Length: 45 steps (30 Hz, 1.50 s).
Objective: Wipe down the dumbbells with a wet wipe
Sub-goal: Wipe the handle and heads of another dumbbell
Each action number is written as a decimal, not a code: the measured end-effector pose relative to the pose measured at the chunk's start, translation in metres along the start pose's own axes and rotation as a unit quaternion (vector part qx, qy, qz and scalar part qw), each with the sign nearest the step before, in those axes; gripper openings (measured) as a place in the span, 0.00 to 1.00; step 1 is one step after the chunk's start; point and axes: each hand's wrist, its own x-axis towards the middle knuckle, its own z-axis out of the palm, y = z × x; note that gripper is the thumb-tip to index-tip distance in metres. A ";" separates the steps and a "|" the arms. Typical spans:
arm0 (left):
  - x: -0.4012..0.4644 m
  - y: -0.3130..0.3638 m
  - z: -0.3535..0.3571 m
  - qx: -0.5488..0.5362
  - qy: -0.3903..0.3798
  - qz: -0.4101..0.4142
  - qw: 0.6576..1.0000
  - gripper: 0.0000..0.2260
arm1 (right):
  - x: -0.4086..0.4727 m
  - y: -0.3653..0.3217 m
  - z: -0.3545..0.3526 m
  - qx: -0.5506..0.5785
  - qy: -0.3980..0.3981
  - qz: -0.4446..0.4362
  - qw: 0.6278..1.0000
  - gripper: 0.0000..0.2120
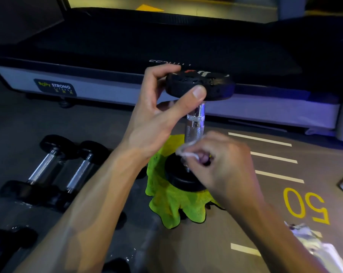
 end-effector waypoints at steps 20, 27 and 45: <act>0.015 -0.006 -0.002 0.007 -0.005 -0.051 0.999 0.07 | 0.005 0.005 0.012 -0.006 0.114 -0.082 0.990 0.07; 0.017 -0.002 0.002 0.006 -0.004 -0.048 0.999 0.09 | 0.034 0.007 0.006 -0.049 0.189 -0.086 0.977 0.09; 0.019 -0.005 0.005 0.021 0.004 -0.054 0.998 0.11 | 0.042 -0.010 0.023 0.229 0.330 0.089 0.911 0.06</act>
